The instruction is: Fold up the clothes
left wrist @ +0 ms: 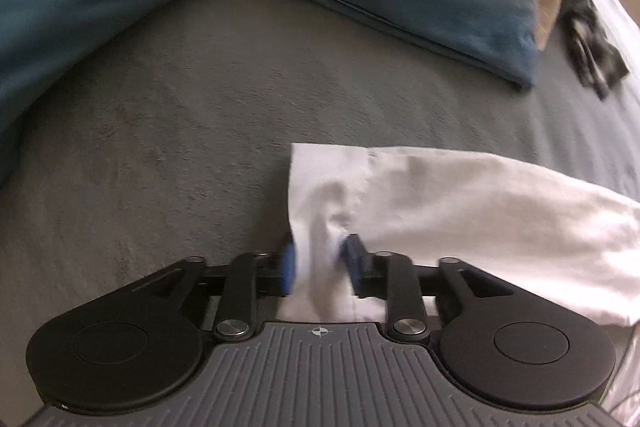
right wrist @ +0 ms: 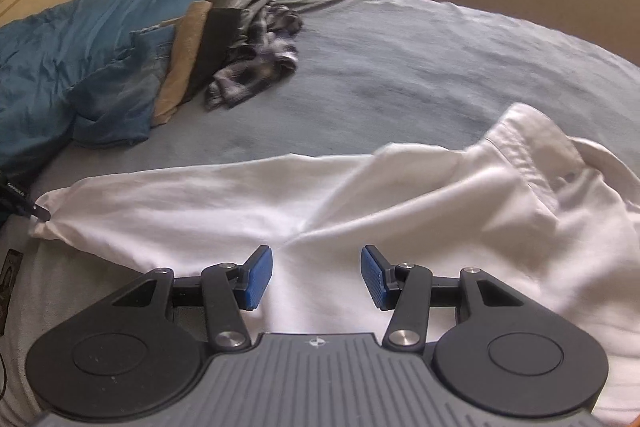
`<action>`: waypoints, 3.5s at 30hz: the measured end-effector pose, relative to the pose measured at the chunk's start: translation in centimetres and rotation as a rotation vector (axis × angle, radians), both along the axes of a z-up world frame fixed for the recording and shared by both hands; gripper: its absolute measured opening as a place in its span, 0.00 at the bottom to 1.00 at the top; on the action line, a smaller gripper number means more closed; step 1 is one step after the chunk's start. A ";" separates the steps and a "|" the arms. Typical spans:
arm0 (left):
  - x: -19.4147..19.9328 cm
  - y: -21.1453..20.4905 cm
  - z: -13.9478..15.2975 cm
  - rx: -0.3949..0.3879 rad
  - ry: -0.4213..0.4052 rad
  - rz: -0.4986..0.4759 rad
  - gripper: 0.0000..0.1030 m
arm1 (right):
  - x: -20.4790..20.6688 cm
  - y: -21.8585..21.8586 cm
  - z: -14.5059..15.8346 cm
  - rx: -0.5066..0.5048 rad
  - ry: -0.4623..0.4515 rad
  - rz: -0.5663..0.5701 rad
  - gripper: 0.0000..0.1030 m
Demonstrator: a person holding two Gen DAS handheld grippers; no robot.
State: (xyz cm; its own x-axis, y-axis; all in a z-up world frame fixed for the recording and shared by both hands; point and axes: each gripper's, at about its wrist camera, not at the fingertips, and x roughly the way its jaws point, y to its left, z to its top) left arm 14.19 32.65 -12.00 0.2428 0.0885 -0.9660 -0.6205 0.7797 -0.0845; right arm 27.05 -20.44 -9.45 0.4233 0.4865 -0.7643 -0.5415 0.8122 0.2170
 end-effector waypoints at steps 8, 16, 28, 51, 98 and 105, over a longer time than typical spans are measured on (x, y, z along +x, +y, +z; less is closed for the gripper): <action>-1.0 -0.1 2.0 0.114 -0.063 0.081 0.36 | -0.1 -6.0 0.9 0.028 0.041 -0.150 0.50; 3.6 -5.9 3.7 0.260 -0.219 -0.081 0.36 | 1.4 -13.4 0.5 0.143 0.112 -0.410 0.50; 20.3 -32.1 0.9 -0.075 -0.459 -0.791 0.60 | 10.2 -15.0 -0.7 0.352 0.200 -0.592 0.56; 24.9 -38.8 -3.7 0.021 -0.519 -0.819 0.21 | 23.2 -7.6 -4.3 -0.050 0.114 -0.207 0.43; 22.8 -36.4 -1.9 -0.056 -0.675 -0.457 0.32 | 22.0 -19.2 -3.1 0.043 0.053 -0.412 0.50; 23.6 -40.7 -0.8 -0.016 -0.709 -0.601 0.32 | 21.5 -24.5 -2.4 0.123 0.068 -0.586 0.53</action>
State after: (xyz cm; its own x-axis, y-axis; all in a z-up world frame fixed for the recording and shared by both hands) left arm 37.83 -8.00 -12.80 0.7779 -0.2556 -0.5741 0.0882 0.9489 -0.3030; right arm 48.52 -44.99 -11.88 0.6001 0.2738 -0.7516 0.0067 0.9379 0.3469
